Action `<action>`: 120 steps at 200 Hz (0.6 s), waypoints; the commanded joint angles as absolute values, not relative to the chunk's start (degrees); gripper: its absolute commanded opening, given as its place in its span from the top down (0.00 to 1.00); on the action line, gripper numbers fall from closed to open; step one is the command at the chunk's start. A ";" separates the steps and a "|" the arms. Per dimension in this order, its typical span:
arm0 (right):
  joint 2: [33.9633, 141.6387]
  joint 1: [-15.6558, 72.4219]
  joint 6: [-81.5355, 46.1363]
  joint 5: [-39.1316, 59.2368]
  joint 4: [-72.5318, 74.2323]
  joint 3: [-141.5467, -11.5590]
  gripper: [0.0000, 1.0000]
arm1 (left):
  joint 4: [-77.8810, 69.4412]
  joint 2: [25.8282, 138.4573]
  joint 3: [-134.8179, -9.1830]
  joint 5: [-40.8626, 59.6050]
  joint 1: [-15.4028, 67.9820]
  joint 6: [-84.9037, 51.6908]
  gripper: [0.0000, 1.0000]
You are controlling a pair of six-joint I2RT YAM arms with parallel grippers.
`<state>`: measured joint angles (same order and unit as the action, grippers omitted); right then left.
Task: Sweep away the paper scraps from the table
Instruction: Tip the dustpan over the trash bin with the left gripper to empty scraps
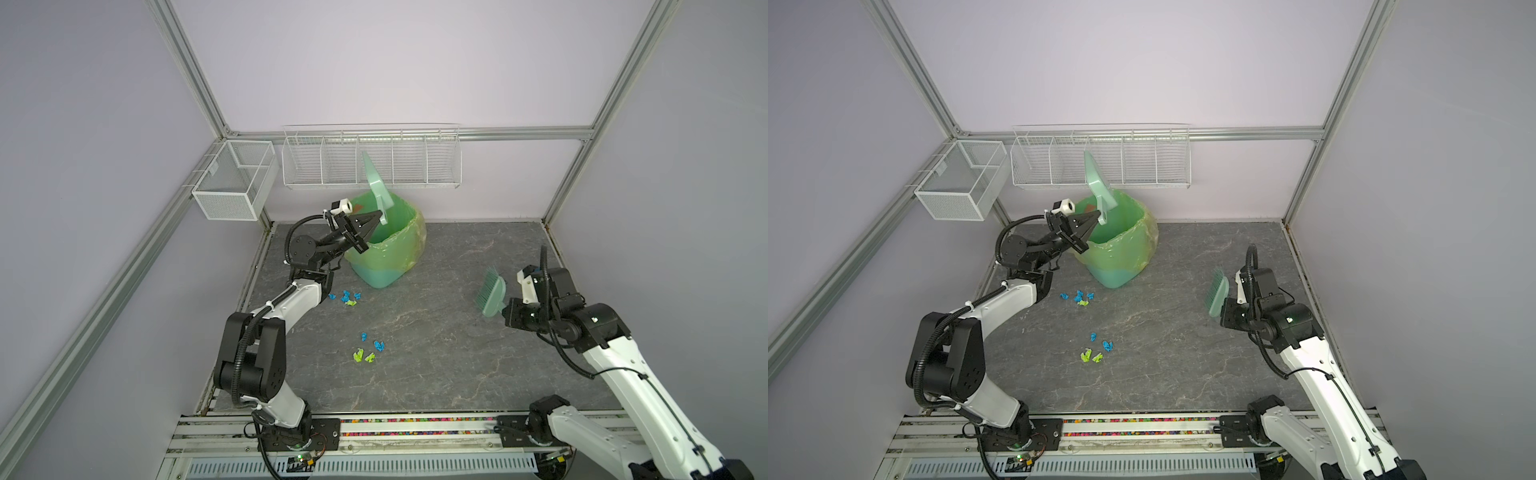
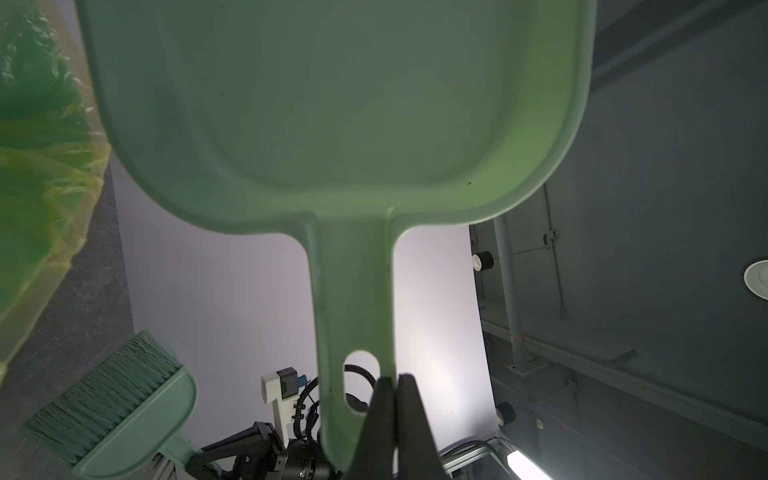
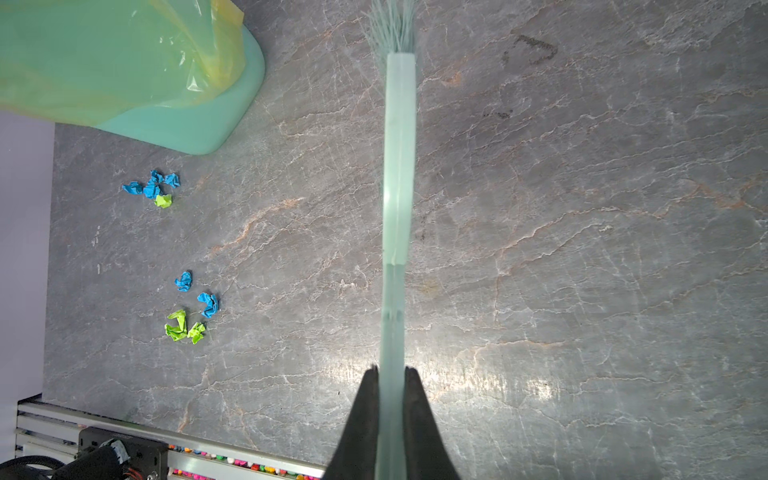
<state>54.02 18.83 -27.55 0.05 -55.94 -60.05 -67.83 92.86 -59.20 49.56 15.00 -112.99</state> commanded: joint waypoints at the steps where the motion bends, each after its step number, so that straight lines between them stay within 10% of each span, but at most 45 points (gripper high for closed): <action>1: 54.16 18.54 -28.78 0.78 -56.04 -60.91 0.93 | -72.38 91.50 -58.02 51.05 14.41 -115.40 1.00; 120: 53.88 18.60 -29.02 1.05 -55.44 -59.67 0.93 | -45.95 84.54 -58.44 55.26 14.24 -94.44 1.00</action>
<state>54.22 18.83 -28.34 0.21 -55.90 -60.03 -54.89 88.42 -57.74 52.99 14.52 -102.54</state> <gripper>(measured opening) 0.111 0.048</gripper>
